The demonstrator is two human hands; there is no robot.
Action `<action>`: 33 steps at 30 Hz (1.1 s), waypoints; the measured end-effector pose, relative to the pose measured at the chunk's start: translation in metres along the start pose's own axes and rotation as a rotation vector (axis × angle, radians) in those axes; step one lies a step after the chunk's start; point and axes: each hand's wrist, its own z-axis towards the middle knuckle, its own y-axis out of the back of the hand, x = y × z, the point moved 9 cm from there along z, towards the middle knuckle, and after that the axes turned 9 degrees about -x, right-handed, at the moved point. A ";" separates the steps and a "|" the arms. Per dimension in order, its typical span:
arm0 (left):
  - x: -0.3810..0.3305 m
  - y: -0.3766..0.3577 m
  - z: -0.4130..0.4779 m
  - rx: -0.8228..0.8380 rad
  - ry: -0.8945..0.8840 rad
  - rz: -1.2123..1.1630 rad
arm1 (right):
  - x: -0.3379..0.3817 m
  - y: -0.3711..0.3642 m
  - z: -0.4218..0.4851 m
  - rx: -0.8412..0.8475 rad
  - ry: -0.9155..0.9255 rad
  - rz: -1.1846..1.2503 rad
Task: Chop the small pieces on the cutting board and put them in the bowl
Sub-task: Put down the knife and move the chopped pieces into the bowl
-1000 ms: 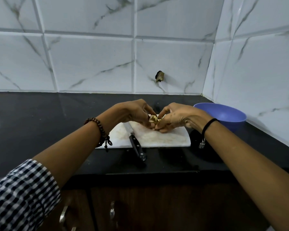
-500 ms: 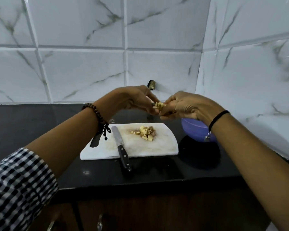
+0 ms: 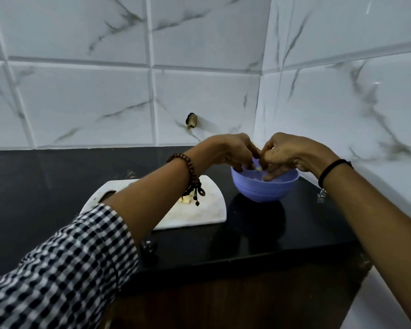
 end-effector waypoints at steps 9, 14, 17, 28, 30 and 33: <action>-0.003 0.014 -0.006 -0.172 -0.127 -0.073 | 0.013 0.017 0.003 -0.217 0.117 -0.200; -0.006 0.021 -0.013 -0.273 -0.174 -0.033 | 0.019 0.018 -0.001 -0.222 0.147 -0.265; -0.003 0.031 -0.018 -0.278 -0.200 -0.015 | 0.029 0.017 -0.005 -0.240 0.189 -0.243; 0.073 0.087 -0.075 -0.228 -0.140 0.164 | 0.098 -0.080 -0.022 -0.087 0.430 -0.147; 0.093 0.091 -0.084 -0.225 -0.076 0.222 | 0.099 -0.107 -0.014 -0.019 0.451 -0.242; 0.115 0.094 -0.094 -0.207 -0.010 0.347 | 0.095 -0.139 -0.001 0.026 0.482 -0.371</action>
